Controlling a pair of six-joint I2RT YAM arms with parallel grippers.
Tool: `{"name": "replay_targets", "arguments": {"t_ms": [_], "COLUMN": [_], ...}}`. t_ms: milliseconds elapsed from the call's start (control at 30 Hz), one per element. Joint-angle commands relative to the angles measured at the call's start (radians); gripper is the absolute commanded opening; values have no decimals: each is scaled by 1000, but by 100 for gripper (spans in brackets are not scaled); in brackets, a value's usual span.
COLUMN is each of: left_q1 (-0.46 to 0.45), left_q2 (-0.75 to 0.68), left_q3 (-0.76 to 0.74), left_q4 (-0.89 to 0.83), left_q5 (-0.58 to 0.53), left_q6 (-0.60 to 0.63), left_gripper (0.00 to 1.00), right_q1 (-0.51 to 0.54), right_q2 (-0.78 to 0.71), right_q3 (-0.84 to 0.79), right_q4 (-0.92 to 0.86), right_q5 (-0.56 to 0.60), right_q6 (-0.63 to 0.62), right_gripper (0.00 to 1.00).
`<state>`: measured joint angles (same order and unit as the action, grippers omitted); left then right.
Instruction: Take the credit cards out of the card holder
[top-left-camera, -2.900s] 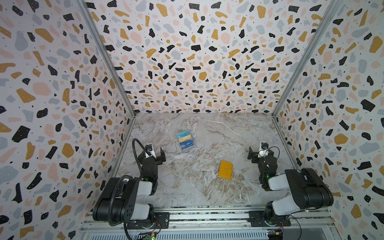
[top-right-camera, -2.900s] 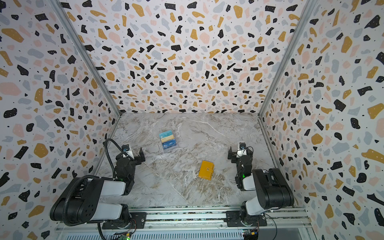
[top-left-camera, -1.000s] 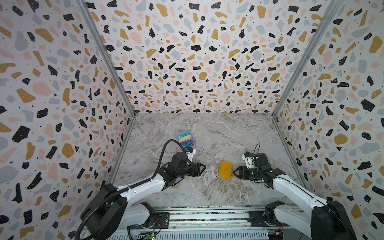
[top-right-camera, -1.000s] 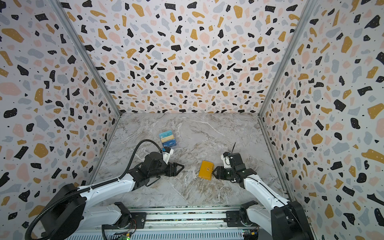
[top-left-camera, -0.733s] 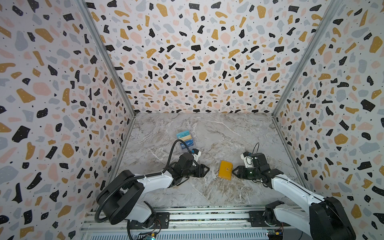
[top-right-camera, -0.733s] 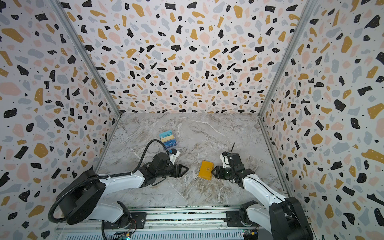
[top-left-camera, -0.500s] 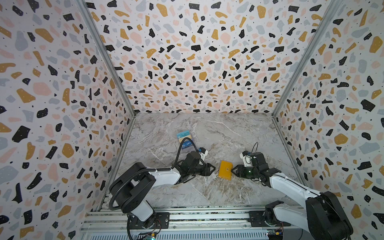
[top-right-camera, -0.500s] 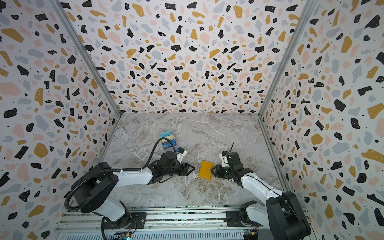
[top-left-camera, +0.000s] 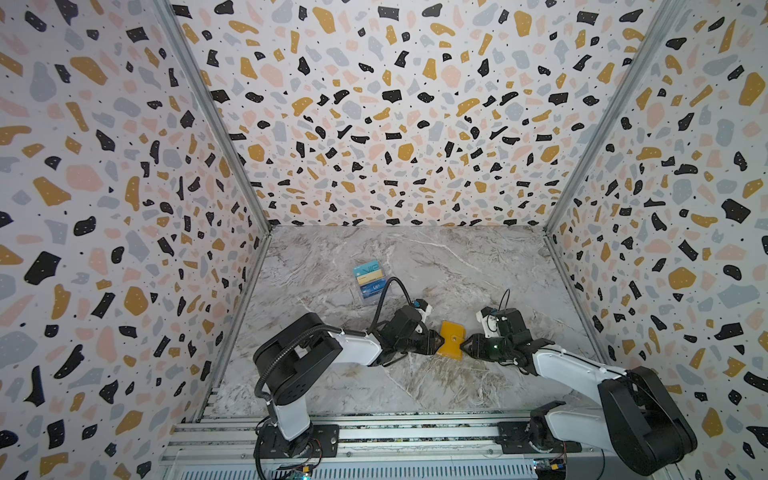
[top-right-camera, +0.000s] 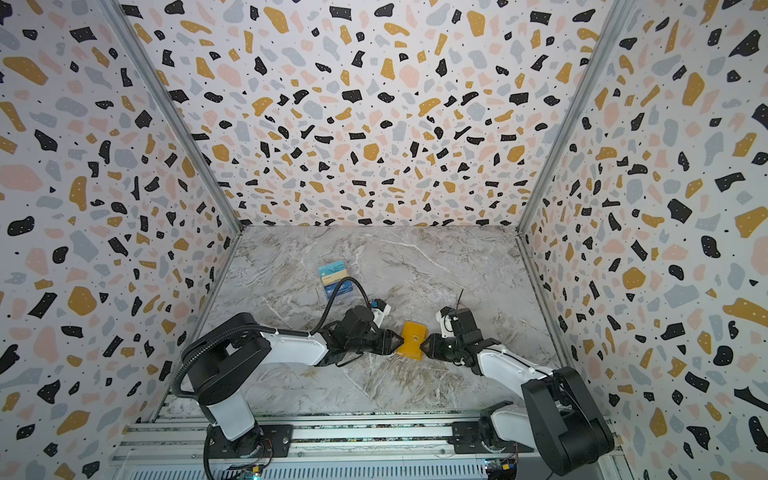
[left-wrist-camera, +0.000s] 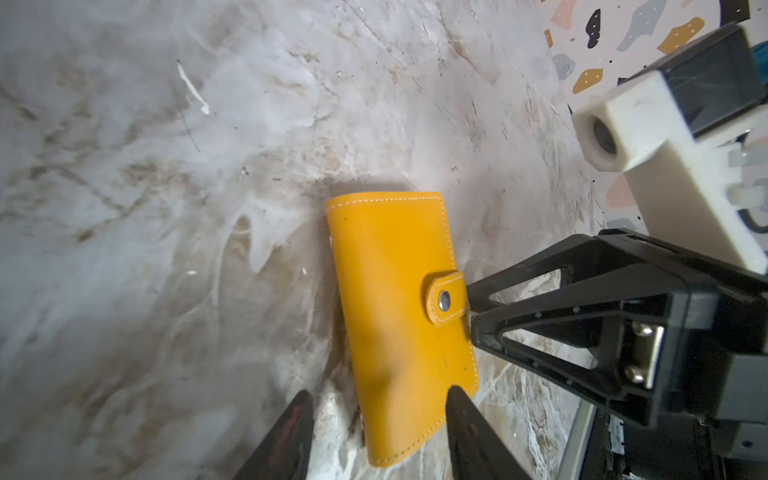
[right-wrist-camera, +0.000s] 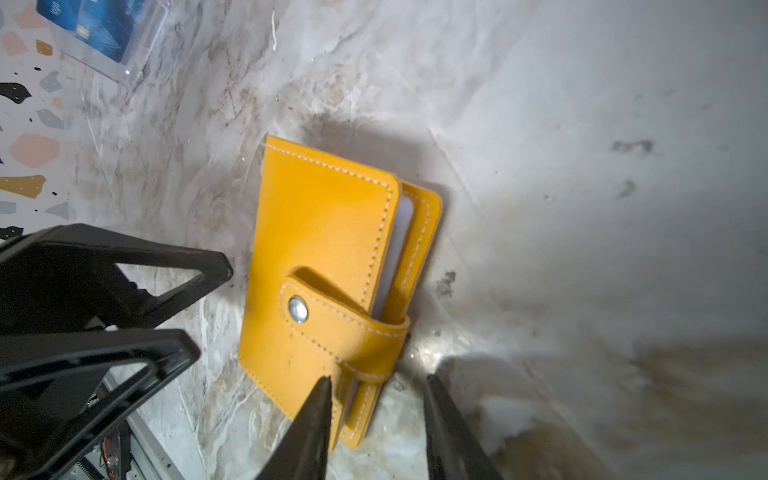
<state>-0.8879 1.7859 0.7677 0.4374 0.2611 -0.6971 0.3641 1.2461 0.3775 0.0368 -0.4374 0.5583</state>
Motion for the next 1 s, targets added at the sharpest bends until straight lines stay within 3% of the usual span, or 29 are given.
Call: {"name": "replay_targets", "arguments": {"t_ms": [0,467,733,967], "left_q1": [-9,-14,-14,-13], "left_q2": [21,65,73,70], "left_q3": [31,14,12,-23], "left_q4": [34,126,150,286], "left_q5": [-6,68,92,134], "left_q6": [-9,-62,-74,-149], "left_gripper": [53,52,52,50], "right_q1": [7,13,17,26], "right_q2": [20,84,114,127], "right_q3": [-12,-19,-26,-35], "right_q4": [24,51,62,79], "right_q5": [-2,-3,1,-4], "right_q6": [7,3,2,6], "right_gripper": [32,20,18,18]}}
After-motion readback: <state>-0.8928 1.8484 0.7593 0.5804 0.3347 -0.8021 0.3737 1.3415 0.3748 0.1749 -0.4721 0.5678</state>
